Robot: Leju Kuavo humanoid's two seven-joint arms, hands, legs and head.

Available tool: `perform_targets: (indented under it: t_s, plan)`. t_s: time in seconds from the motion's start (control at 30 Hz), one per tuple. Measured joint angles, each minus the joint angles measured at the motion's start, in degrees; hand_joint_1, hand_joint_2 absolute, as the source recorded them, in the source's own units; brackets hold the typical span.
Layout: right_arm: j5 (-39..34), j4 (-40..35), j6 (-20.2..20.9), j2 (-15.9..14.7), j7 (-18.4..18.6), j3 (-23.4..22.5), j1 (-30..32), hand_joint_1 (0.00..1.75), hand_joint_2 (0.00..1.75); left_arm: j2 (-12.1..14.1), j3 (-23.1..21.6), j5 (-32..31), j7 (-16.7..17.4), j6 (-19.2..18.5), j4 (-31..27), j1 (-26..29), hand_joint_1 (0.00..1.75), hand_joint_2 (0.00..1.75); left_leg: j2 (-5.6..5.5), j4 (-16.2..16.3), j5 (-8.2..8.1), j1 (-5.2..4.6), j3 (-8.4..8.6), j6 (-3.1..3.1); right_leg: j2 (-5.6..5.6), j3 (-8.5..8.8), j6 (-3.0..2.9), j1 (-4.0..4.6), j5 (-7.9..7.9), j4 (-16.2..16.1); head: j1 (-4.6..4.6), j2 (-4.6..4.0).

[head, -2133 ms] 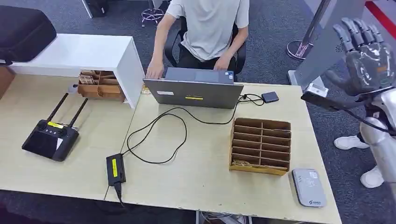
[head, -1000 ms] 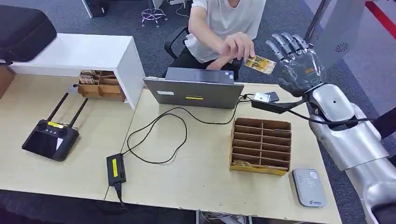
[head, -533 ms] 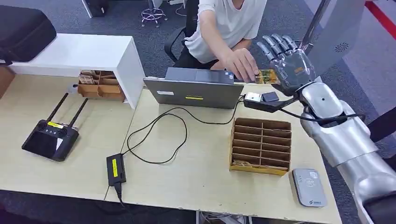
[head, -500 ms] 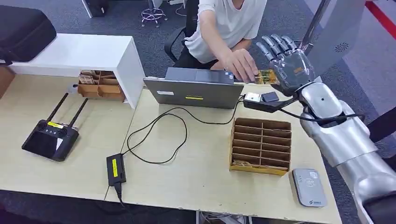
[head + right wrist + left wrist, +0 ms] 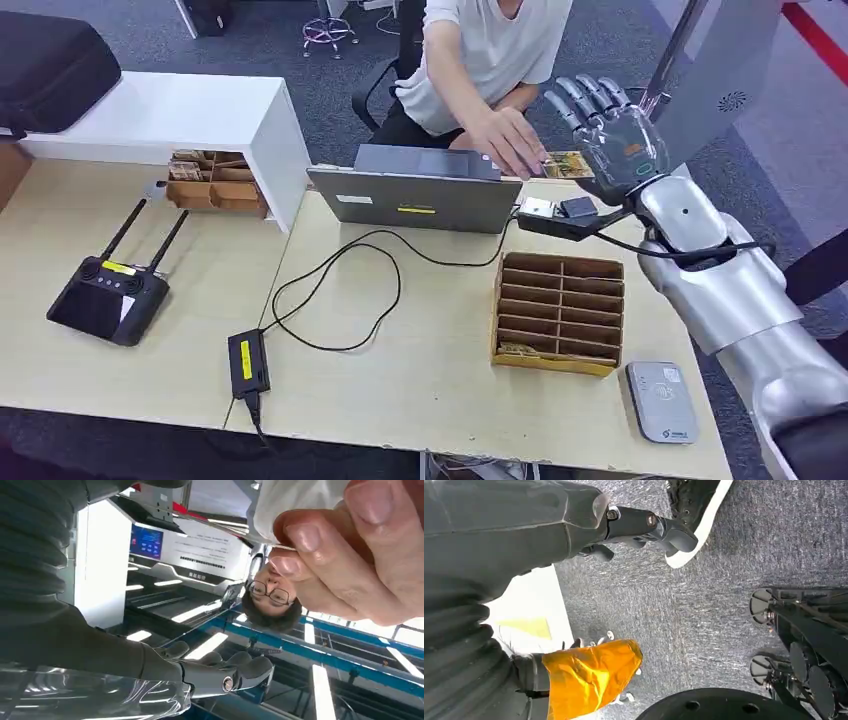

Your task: Pass the card to the sensor for recognition and then transmit it.

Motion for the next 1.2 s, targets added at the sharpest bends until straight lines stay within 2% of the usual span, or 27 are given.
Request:
perform_targets:
  t_s: [0.43, 0.47, 0.5, 1.2]
  plan:
    - [-0.70, 0.15, -0.79, 0.00, 0.13, 0.00, -0.12, 0.00, 1.75, 0.00, -0.02, 0.02, 0.00, 0.00, 0.00, 0.02, 0.00, 1.75, 0.01, 0.00, 0.00, 0.00, 0.02, 0.00, 0.00, 0.00, 0.00, 0.00, 0.00, 0.00, 0.00, 0.00]
    - [-0.74, 0.15, -0.81, 0.00, 0.13, 0.00, -0.12, 1.43, 1.75, 0.00, -0.02, 0.02, 0.00, 0.00, 0.00, 0.02, 0.00, 1.75, 0.01, 0.00, 0.00, 0.00, 0.02, 0.00, 0.01, 0.00, 0.00, 0.00, 0.00, 0.00, 0.00, 0.00]
    - [-0.81, 0.15, -0.92, 0.00, 0.13, 0.00, -0.12, 1.75, 1.75, 0.00, -0.02, 0.02, -0.02, 0.00, 0.00, 0.02, 0.00, 1.75, 0.01, 0.00, 0.00, 0.00, 0.02, 0.00, 0.01, 0.00, 0.00, 0.00, 0.00, 0.00, 0.00, 0.00]
    - [-1.38, 0.15, -1.60, 0.00, 0.13, -0.20, -0.12, 1.75, 1.75, 0.00, -0.04, 0.02, -0.04, 0.00, 0.00, 0.03, 0.00, 1.75, 0.02, 0.00, 0.00, 0.00, 0.02, 0.00, 0.02, 0.00, 0.00, 0.00, 0.00, 0.00, 0.00, 0.00]
